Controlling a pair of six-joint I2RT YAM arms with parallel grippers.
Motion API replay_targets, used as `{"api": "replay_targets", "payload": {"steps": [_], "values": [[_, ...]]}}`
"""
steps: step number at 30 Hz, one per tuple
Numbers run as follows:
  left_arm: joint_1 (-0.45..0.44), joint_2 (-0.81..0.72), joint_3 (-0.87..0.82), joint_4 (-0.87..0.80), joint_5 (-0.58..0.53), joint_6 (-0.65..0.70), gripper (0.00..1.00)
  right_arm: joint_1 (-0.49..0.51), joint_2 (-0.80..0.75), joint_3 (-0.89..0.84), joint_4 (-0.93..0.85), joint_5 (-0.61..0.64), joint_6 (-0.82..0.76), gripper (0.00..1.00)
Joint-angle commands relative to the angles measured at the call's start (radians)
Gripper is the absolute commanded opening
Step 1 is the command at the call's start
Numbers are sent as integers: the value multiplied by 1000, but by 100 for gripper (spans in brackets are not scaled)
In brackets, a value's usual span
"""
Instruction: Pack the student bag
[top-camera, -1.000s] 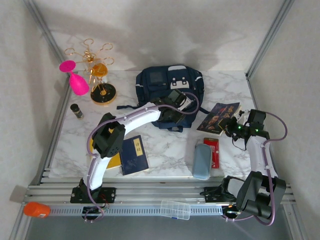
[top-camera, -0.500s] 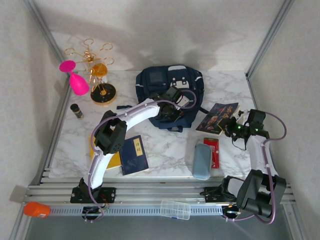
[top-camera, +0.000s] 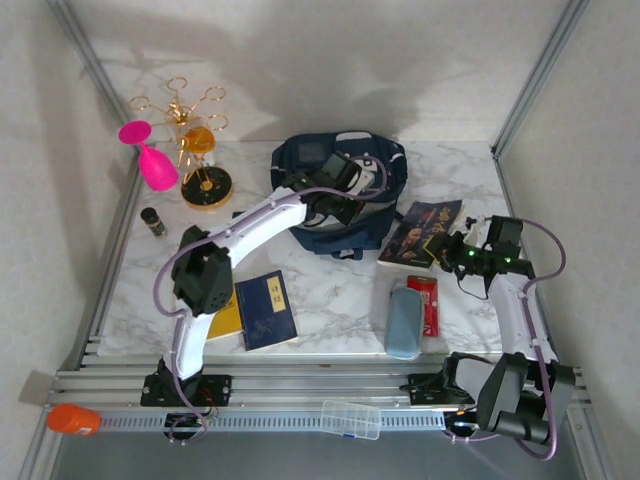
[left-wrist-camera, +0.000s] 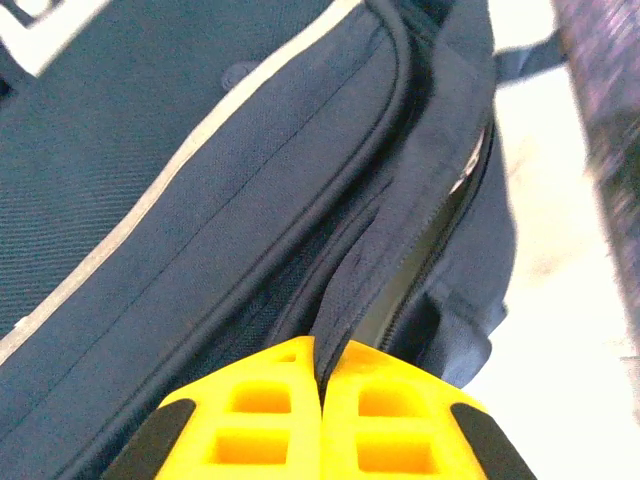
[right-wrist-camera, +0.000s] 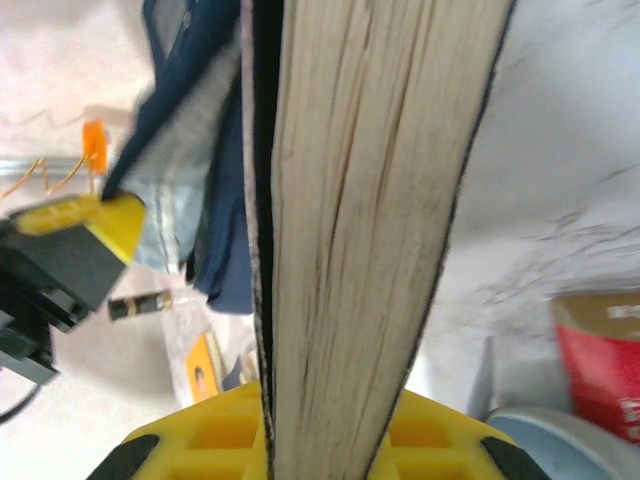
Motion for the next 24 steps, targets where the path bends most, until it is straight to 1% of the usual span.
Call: {"api": "replay_targets", "payload": {"steps": [1,4,7,10,11,14,15,17,19,20,22,24], "values": [[-18,-150,6,118,-59,-67,0,54,-39,56,-12,-95,-3,0],[-42,-168,30,133,-134,-86,0,104,-42,61,-48,-93,-31,0],[-53,-173,61,148,-199,-149,0,124,-38,27,-46,-89,-48,0],[-61,-193,74,175,-203,-227,0,129,-12,-23,-2,-106,-40,0],[-65,-200,71,186,-188,-242,0,148,0,-22,13,-112,-34,0],[-78,-199,72,182,-152,-258,0,281,39,29,42,-54,6,0],[-83,-199,70,182,-139,-264,0,310,50,31,94,-78,44,0],[-105,-196,70,182,-147,-259,0,327,65,6,227,-122,153,0],[-133,-193,71,185,-203,-241,0,338,98,-6,378,-115,240,0],[-140,-192,73,189,-237,-245,0,350,127,1,425,-95,252,0],[-141,-195,72,201,-259,-257,0,384,235,49,459,-26,251,0],[-141,-203,62,230,-295,-261,0,412,365,115,491,-8,222,0]]}}
